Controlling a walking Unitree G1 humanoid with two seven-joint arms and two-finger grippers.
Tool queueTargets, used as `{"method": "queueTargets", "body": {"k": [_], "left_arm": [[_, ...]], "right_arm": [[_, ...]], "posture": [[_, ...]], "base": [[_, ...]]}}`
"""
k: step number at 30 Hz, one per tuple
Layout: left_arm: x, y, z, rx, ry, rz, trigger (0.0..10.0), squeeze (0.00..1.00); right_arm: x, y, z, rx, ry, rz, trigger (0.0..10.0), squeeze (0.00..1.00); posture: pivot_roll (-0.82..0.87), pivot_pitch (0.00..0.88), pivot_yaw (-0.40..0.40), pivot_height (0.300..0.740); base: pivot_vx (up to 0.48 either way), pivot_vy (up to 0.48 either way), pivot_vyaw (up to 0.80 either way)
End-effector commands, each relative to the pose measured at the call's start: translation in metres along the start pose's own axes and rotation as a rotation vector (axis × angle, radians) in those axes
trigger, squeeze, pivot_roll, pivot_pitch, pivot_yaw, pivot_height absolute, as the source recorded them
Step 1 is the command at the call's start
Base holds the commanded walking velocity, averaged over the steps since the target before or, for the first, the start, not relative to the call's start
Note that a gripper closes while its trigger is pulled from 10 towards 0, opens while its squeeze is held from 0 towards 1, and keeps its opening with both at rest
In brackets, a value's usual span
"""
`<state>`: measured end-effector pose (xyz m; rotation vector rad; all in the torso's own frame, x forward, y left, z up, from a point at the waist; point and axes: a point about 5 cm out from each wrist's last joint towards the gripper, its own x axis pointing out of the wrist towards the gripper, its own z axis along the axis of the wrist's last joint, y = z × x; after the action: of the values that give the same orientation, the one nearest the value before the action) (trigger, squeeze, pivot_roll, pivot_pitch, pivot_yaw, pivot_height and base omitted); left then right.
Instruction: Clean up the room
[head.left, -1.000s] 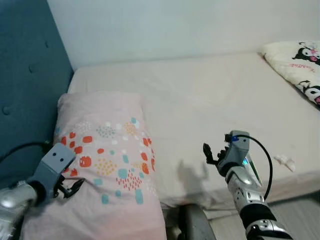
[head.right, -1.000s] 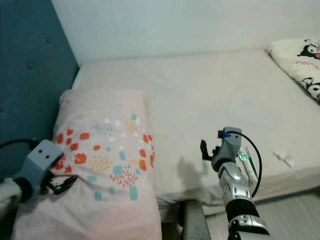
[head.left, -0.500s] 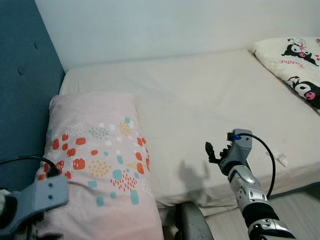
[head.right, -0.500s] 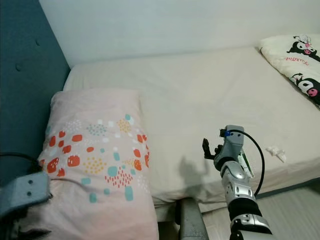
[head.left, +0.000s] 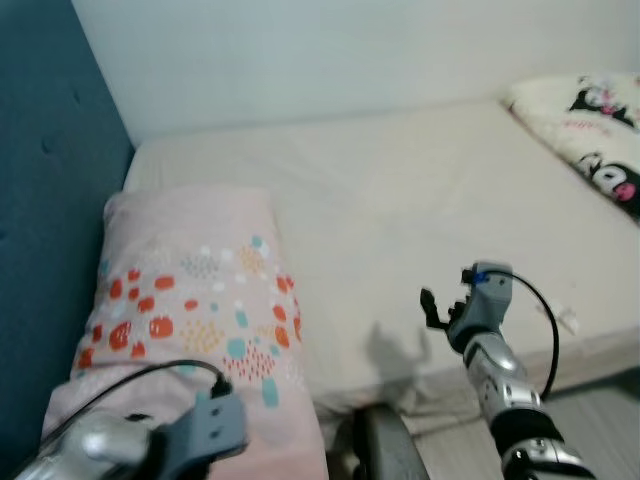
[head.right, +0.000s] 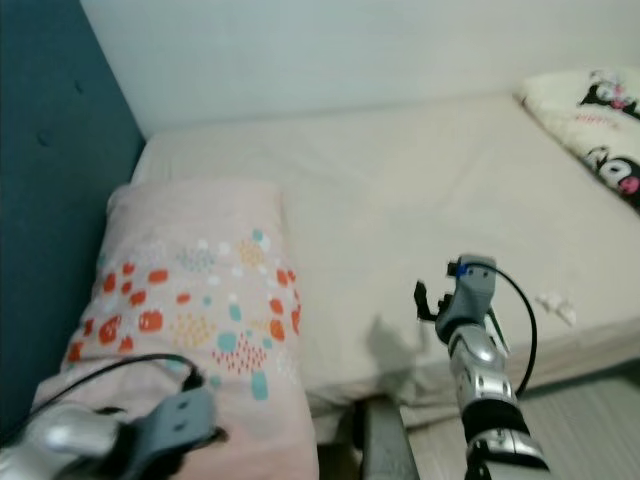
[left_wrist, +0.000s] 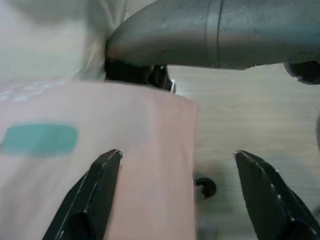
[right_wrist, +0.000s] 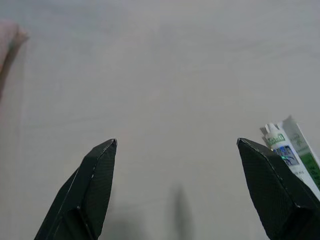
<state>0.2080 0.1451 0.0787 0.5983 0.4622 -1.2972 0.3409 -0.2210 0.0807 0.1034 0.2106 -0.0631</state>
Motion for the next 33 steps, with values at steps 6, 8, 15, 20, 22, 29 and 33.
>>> {"method": "queueTargets", "body": {"k": [6, 8, 15, 20, 22, 29, 33], "left_arm": [[0.015, 0.024, -0.023, 0.173, 0.227, 0.154, 10.0, 0.0], [0.015, 0.03, -0.028, 0.21, 0.268, 0.172, 10.0, 0.0], [-0.004, 0.038, -0.053, 0.248, 0.439, 0.1, 10.0, 0.0], [-0.014, 0.045, -0.065, 0.284, 0.487, 0.135, 10.0, 0.0], [-0.014, 0.049, -0.065, 0.311, 0.488, 0.16, 10.0, 0.0], [-0.002, 0.065, -0.055, 0.402, 0.444, 0.266, 10.0, 0.0], [0.008, 0.075, -0.045, 0.427, 0.384, 0.362, 10.0, 0.0]], "right_arm": [[-0.002, -0.004, -0.002, -0.002, 0.006, -0.019, 10.0, 0.0], [-0.002, -0.005, -0.002, -0.001, 0.005, -0.025, 10.0, 0.0], [-0.004, -0.011, -0.002, 0.001, 0.001, -0.044, 10.0, 0.0], [-0.005, -0.012, -0.003, 0.004, 0.001, -0.05, 10.0, 0.0], [-0.005, -0.011, -0.004, 0.005, 0.002, -0.051, 10.0, 0.0], [-0.005, -0.009, -0.004, 0.004, 0.003, -0.044, 10.0, 0.0], [-0.005, -0.011, -0.003, -0.001, 0.001, -0.047, 10.0, 0.0]], "posture": [[-0.1, 0.123, -0.002, 0.605], [-0.11, 0.124, 0.001, 0.605], [-0.11, 0.128, 0.008, 0.605], [-0.11, 0.131, 0.007, 0.605], [-0.11, 0.131, 0.007, 0.605], [-0.11, 0.134, 0.002, 0.605], [-0.12, 0.135, 0.001, 0.605]], "base": [[0.0, 0.0, 0.0], [0.0, 0.0, 0.0], [0.0, 0.0, 0.0], [0.0, 0.0, 0.0], [0.0, 0.0, 0.0], [0.0, 0.0, 0.0], [0.0, 0.0, 0.0]]}}
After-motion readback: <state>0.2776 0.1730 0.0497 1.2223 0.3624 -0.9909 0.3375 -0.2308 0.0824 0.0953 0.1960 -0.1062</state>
